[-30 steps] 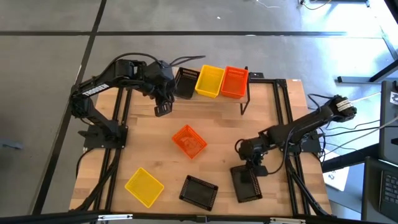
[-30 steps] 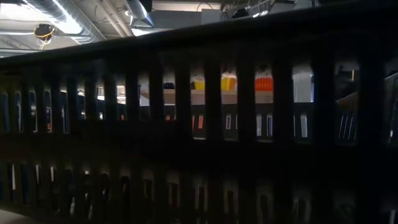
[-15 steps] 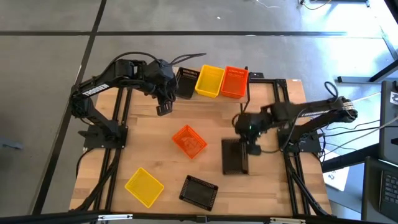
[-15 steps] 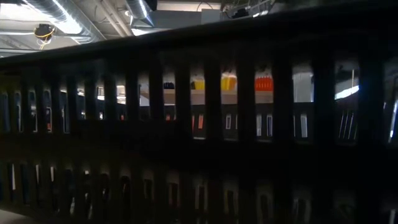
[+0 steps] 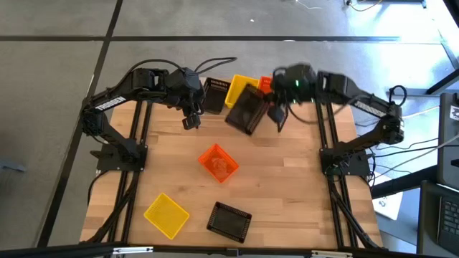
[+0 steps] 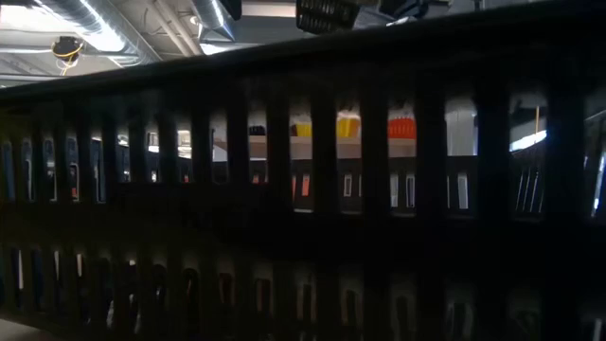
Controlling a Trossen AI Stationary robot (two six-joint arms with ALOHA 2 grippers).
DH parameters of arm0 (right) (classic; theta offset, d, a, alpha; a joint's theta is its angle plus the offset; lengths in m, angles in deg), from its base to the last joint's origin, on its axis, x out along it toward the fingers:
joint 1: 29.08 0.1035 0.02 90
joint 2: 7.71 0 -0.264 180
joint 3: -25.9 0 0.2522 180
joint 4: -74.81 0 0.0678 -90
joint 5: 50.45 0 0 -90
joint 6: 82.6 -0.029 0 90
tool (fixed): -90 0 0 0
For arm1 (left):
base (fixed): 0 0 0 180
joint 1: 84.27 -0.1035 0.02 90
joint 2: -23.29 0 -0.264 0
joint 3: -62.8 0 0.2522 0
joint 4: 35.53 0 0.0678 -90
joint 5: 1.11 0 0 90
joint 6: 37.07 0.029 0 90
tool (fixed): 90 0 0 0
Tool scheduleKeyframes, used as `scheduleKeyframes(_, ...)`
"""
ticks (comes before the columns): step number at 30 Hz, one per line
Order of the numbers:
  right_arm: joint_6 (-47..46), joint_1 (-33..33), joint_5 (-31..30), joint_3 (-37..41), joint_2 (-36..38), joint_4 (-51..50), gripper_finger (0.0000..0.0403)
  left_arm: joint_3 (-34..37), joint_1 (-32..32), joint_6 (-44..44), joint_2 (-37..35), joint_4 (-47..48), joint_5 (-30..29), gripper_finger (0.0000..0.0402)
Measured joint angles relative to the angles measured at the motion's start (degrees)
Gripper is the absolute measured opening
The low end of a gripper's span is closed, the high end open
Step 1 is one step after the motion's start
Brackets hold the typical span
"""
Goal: Stack baskets on shelf by color
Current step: Stack the right black basket on the black basket on the shelf
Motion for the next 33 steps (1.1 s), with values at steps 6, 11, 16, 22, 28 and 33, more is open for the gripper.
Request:
scheduleKeyframes(6, 5.72, -8.25, 6.50, -12.66, -9.29, 0.15, 0.0000, 0.02, 0.02, -2.05, 0.00, -0.48, -0.50, 0.0075)
scheduleKeyframes(11, 5.35, -12.93, 17.23, -22.92, -18.58, -1.13, 0.0000, 0.01, 0.02, -3.43, 0.00, -0.47, -2.00, 0.0075)
scheduleKeyframes(16, 7.20, -14.91, 19.50, -30.09, -27.17, -5.95, 0.0000, 0.04, 0.02, -4.75, -0.62, -0.22, -2.24, 0.0075)
scheduleKeyframes(22, 8.66, -16.29, 23.19, -35.47, -34.52, -5.40, 0.0000, 0.02, 0.04, -6.36, -3.28, -0.58, -4.68, 0.0075)
scheduleKeyframes(28, 8.76, -16.32, 23.18, -37.13, -38.19, -2.68, 0.0000, -0.08, 0.04, -6.51, -6.08, -2.81, -4.93, 0.0075)
scheduleKeyframes(33, 9.85, -16.54, 20.66, -37.13, -40.63, -2.37, 0.0000, -0.11, 0.04, -6.03, -7.97, -4.87, -4.95, 0.0075)
